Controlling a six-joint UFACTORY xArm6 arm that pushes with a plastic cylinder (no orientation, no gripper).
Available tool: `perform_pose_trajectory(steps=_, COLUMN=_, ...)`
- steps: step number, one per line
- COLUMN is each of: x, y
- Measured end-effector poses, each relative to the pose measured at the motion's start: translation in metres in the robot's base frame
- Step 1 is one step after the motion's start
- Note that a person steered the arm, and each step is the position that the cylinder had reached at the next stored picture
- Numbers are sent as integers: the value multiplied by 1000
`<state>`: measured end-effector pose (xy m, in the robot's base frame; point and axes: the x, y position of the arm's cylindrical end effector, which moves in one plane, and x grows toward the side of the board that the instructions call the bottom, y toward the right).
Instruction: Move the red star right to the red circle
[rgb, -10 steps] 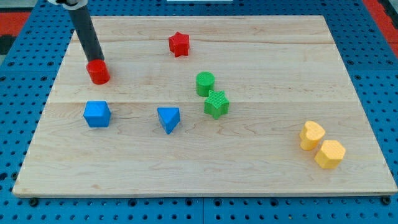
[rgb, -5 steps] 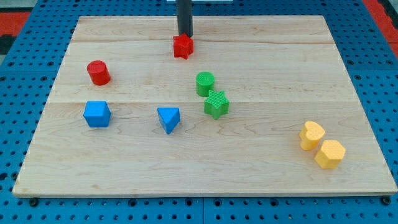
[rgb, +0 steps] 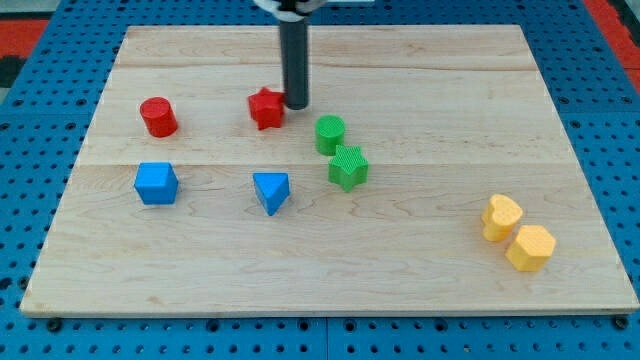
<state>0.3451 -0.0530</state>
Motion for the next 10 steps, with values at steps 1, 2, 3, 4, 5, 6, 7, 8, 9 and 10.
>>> perform_pose_trajectory(steps=1, x=-2, y=-55)
perform_pose_trajectory(steps=2, x=6, y=-40)
perform_pose_trajectory(steps=3, x=25, y=-43)
perform_pose_trajectory(steps=4, x=35, y=-56)
perform_pose_trajectory(steps=5, x=26, y=-77)
perform_pose_trajectory(steps=6, x=49, y=-49)
perform_pose_trajectory(steps=7, x=72, y=-47)
perform_pose_trajectory(steps=8, x=59, y=-74)
perform_pose_trajectory(steps=9, x=38, y=-90)
perform_pose_trajectory(steps=10, x=32, y=-91)
